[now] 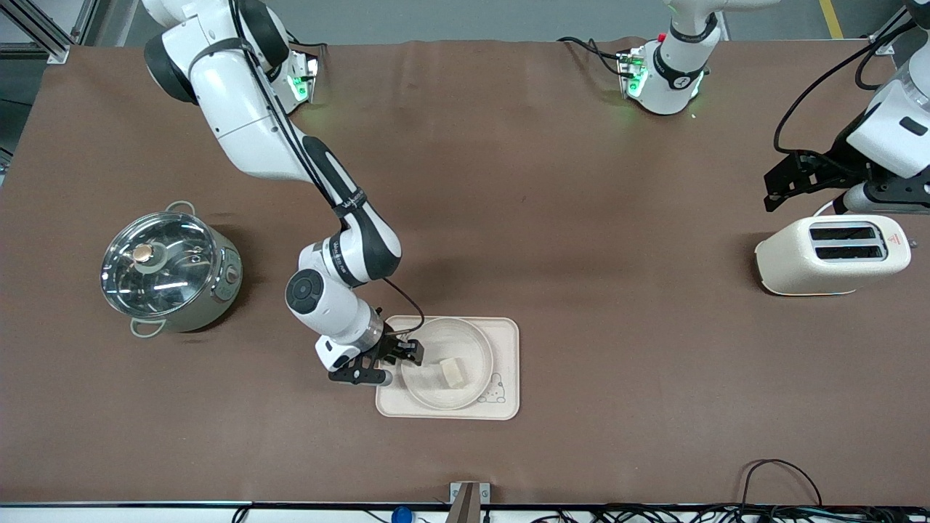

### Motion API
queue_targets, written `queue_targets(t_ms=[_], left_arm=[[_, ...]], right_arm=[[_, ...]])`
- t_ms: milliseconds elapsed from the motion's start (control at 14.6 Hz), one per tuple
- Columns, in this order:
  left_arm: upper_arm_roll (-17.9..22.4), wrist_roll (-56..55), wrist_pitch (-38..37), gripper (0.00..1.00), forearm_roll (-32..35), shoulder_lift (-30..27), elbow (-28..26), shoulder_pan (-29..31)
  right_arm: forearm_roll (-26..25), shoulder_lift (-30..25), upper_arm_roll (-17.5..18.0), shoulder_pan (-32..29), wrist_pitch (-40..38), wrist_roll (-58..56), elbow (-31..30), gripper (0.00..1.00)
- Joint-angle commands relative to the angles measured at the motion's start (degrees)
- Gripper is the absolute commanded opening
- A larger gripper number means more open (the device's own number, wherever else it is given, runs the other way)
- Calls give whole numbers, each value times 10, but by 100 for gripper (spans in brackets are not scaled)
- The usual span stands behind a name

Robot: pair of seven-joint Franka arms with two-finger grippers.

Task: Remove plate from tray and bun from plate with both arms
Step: 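Grasp the white plate rim with the right gripper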

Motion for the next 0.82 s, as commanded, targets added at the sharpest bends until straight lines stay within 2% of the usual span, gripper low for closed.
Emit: queue_targets(t_ms=[0,205,342,547,615,752], left_arm=[[-2,2,-5,100,2,1,6,3],[-2,2,-5,100,2,0,6,3],[-2,2,-5,100,2,0,6,3],[-2,3,-5,100,2,1,6,3],[-2,3,-5,100,2,1,6,3],[-2,3,-5,100,2,0,6,3]], right_arm=[[14,12,7,-4,-2,-20,14,24],[14,19,14,-10,-1,-36,20,17],[14,22,14,-10,3,-38,20,3],[21,18,19,-21,2,-40,19,0],[26,12,36,-35,-3,-43,15,0],[36,-16,122,-107,-18,-71,-21,0]])
